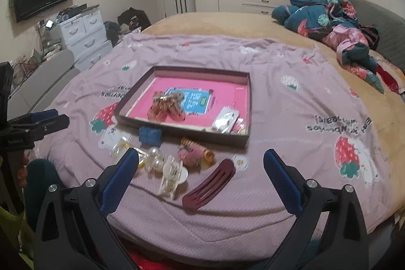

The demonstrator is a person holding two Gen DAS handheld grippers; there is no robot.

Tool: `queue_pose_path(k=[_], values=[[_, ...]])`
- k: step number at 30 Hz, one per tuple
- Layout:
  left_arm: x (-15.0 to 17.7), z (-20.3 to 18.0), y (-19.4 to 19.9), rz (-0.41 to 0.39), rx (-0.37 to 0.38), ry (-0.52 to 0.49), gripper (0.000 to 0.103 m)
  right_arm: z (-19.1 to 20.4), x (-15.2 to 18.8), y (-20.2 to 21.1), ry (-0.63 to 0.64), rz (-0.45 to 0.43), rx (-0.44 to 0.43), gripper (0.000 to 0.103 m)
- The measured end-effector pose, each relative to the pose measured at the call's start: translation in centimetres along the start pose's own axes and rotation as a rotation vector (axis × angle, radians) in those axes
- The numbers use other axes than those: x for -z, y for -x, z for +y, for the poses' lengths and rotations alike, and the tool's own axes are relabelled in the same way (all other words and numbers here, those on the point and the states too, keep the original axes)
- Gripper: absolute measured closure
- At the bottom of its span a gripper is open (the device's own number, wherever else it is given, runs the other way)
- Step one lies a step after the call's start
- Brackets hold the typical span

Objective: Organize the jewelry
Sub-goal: 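Lift both tools out of the box back toward the remaining accessories, then grasp the clear plastic sleeve with left tool while right grasps the white claw clip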

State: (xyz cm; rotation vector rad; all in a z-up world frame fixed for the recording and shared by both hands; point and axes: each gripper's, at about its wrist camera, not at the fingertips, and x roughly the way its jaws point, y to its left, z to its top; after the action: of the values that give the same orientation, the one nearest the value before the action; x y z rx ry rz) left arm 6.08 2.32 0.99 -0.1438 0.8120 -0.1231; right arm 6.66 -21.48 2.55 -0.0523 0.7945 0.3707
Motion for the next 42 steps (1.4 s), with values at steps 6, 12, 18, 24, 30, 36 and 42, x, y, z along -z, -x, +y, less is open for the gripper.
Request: queue_pose_path(k=[6,12,18,24,30,36,42], values=[[1.8,-0.2,-1.2,0.058,0.008,-0.023,0.009,0.5,1.2,-1.2,0.005,0.054,-0.044,0.005],[3.6,-0.3,-2.6,0.115,0.007,-0.050,0.009,0.8,2.1,-2.4,0.003,0.101,-0.083,0.005],[4.9,-1.0,-4.5,0.165,0.037,-0.069,0.009,0.7,2.8,-3.3,-0.009,0.125,-0.103,0.005],[5.3,-2.0,-6.6,0.196,0.066,-0.103,0.014,0.0,3.1,-4.1,-0.035,0.147,-0.113,0.006],[5.5,-2.2,-8.7,0.231,0.100,-0.111,0.024,-0.6,3.4,-5.8,-0.068,0.190,-0.151,0.017],[5.4,-2.1,-9.8,0.243,0.123,-0.104,0.037,-0.1,3.3,-7.6,-0.062,0.226,-0.203,0.028],[5.7,-1.8,-10.8,0.267,0.138,-0.099,0.063,0.6,3.2,-9.6,-0.061,0.279,-0.245,0.042]])
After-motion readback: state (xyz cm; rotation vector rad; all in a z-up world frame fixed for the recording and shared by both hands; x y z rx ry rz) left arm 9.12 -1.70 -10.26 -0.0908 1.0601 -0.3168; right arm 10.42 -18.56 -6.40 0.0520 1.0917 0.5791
